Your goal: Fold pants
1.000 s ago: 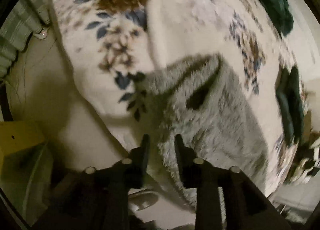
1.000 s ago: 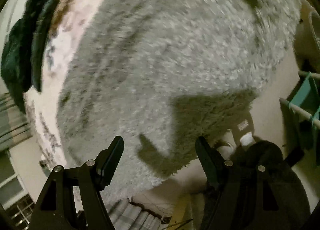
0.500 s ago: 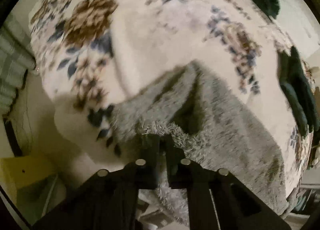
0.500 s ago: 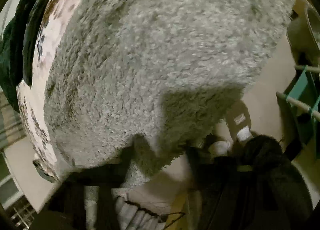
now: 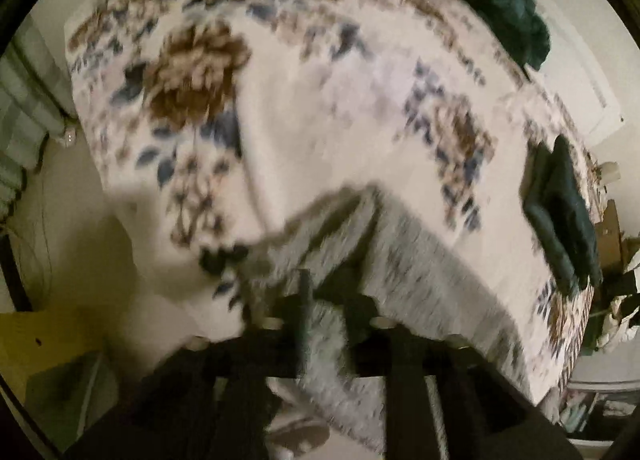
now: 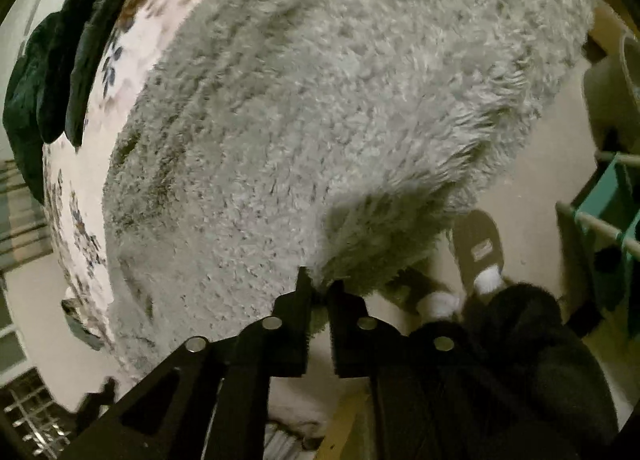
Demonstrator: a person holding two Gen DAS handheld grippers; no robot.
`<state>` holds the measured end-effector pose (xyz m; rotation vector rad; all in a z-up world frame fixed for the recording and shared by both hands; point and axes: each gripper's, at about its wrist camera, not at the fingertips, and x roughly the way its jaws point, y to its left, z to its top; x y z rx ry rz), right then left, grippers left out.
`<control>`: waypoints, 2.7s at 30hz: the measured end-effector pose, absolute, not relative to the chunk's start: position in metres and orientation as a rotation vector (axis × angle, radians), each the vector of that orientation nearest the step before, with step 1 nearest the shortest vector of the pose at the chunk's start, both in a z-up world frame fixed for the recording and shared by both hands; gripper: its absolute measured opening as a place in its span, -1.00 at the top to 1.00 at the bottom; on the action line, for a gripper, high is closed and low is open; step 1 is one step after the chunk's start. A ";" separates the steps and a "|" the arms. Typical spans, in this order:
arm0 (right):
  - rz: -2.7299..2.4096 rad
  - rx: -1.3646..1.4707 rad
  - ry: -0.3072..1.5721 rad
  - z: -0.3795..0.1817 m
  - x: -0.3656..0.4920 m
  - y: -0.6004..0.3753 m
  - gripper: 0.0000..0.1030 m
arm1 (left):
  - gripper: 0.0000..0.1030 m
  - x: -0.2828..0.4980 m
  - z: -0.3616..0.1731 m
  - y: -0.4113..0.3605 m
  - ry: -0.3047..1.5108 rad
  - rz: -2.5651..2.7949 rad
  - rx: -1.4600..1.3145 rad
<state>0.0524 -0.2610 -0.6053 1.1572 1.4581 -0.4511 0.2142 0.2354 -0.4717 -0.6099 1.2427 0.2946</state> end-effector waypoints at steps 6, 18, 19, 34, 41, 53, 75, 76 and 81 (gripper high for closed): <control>-0.418 1.173 1.494 -0.615 0.049 -0.263 -0.01 | 0.07 0.214 -0.512 0.219 1.339 0.268 -0.654; -0.411 1.140 1.459 -0.618 0.055 -0.230 0.88 | 0.78 0.217 -0.452 0.215 1.119 0.298 -0.588; -0.390 1.138 1.439 -0.613 0.056 -0.227 0.88 | 0.78 0.218 -0.445 0.220 1.098 0.306 -0.584; -0.308 1.087 1.507 -0.611 0.049 -0.260 -0.12 | -0.37 0.205 -0.498 0.221 1.351 0.444 -0.438; -0.515 0.777 1.344 -0.527 0.083 -0.377 -0.47 | -0.49 0.215 -0.467 0.149 1.302 0.359 -0.281; -0.705 0.364 1.486 -0.594 0.208 -0.514 0.19 | -0.49 0.214 -0.493 -0.020 1.424 0.123 -0.123; -0.851 1.225 0.993 -0.534 -0.072 -0.634 -0.14 | -0.49 0.220 -0.515 -0.192 1.478 -0.168 0.080; -0.790 1.261 0.998 -0.537 -0.060 -0.628 -0.14 | -0.49 0.225 -0.518 -0.200 1.473 -0.175 0.095; -0.517 1.429 1.190 -0.587 0.034 -0.583 -0.14 | -0.49 0.253 -0.549 -0.228 1.472 -0.170 0.187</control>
